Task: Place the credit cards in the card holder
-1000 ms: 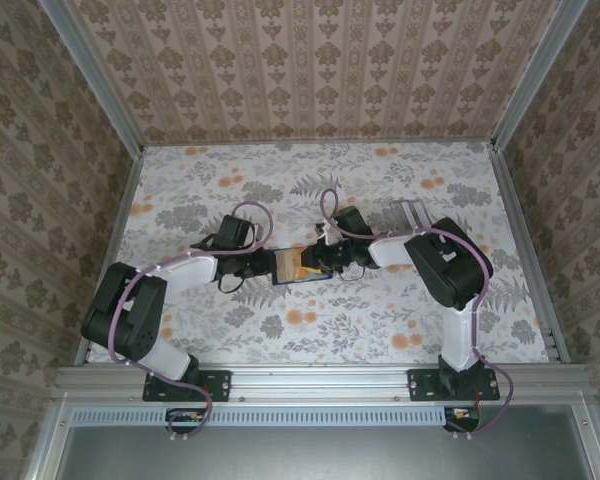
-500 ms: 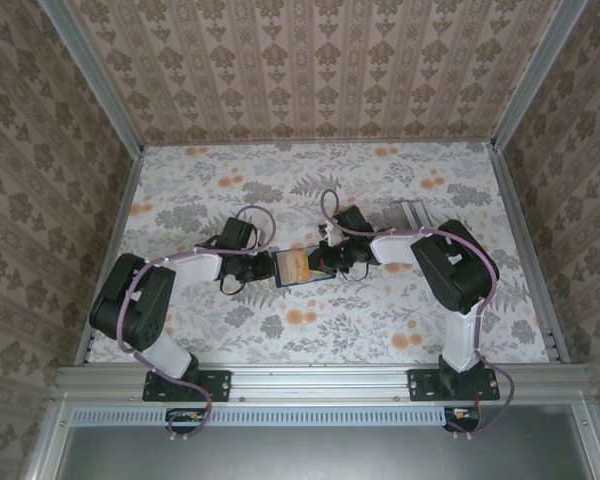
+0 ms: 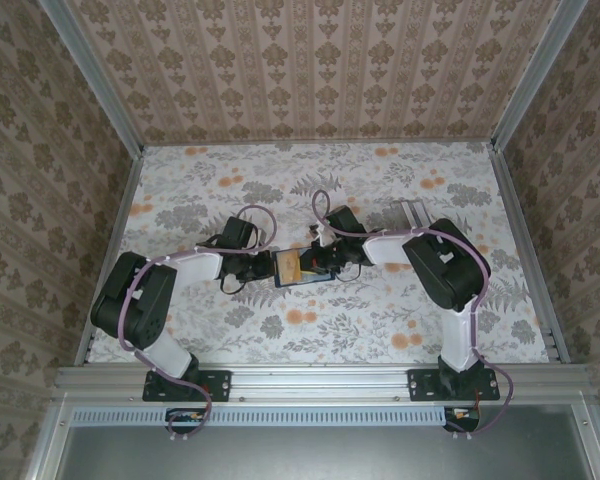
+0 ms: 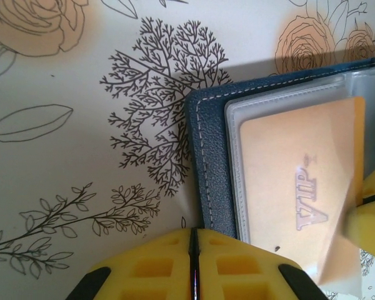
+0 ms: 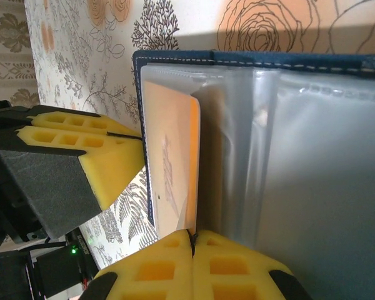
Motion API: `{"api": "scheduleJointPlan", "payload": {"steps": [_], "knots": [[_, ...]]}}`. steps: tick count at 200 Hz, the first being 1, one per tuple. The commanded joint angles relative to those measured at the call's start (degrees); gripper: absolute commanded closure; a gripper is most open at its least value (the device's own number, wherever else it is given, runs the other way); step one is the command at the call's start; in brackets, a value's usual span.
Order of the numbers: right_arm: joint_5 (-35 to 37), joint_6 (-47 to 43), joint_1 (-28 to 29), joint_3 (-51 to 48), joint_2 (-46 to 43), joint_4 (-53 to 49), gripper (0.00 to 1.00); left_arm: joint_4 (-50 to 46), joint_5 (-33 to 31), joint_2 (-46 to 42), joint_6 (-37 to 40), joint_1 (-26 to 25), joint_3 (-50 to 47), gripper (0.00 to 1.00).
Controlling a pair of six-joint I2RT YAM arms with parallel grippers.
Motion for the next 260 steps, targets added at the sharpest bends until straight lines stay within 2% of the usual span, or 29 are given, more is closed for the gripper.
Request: {"api": "scheduleJointPlan", "payload": {"steps": [1,65,124,153,170,214,234,260], "knots": [[-1.58,0.18,0.52,1.10,1.33,-0.30,0.95,-0.47,0.93,1.74,1.43,-0.74,1.50,0.90],[3.78,-6.56,-1.22,1.96,-3.78,-10.21,0.77,-1.31,0.38,2.05,2.04,-0.51,1.80,0.90],[6.56,-7.84,-1.42,1.79,-5.60,-12.61,0.75,-0.98,0.84,2.36,1.56,-0.43,1.28,0.90],[5.58,-7.84,-1.33,1.58,-4.49,-11.55,0.88,0.00,1.25,2.80,1.49,-0.51,1.15,0.90],[4.33,-6.51,-1.12,1.40,-3.43,-9.95,0.89,-0.36,1.56,3.07,1.38,-0.53,1.63,0.90],[4.85,-6.04,-0.35,1.65,-1.67,-9.23,0.85,-0.14,1.43,2.88,1.16,-0.70,1.54,0.90],[5.10,-6.37,-0.02,1.81,-1.03,-9.03,0.75,0.26,1.26,2.85,1.25,-0.82,1.33,0.90],[4.44,-5.91,0.38,1.82,-0.57,-8.06,0.77,-0.22,1.36,2.98,1.09,-0.87,1.80,0.90]]}}
